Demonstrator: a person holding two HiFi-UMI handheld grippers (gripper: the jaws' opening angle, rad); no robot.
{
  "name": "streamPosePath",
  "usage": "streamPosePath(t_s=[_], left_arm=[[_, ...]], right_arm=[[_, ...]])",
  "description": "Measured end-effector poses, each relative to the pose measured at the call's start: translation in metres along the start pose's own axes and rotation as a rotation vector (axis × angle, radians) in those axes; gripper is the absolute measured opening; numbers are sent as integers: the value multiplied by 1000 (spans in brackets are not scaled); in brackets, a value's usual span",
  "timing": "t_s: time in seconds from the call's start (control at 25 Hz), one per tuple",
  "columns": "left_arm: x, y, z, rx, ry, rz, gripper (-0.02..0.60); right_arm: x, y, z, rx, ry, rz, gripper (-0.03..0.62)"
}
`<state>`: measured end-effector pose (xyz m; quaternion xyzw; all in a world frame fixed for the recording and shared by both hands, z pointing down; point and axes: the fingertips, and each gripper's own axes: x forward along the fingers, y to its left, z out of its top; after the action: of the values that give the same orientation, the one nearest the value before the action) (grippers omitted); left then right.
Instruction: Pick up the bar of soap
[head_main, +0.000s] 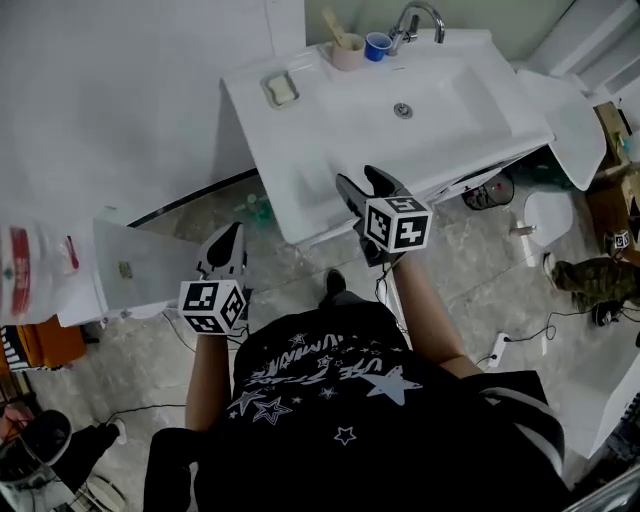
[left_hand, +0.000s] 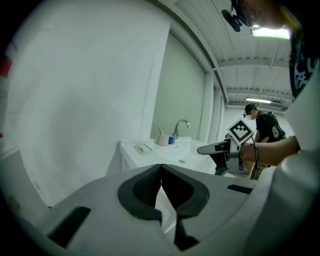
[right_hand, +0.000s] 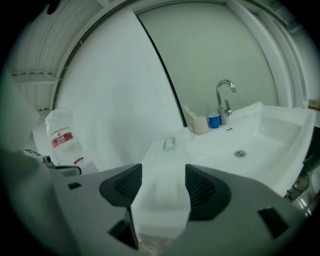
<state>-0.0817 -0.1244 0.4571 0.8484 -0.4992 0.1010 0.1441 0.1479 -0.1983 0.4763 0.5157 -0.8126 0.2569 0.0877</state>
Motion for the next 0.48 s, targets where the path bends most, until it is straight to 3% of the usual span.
streamPosePath(t_s=[0.24, 0.48], left_arm=[[10, 9, 4, -42, -13, 147, 9], [16, 22, 6, -59, -10, 208, 10]], right_arm=[[40, -17, 17, -33, 59, 74, 265], [80, -12, 29, -46, 91, 115, 251]])
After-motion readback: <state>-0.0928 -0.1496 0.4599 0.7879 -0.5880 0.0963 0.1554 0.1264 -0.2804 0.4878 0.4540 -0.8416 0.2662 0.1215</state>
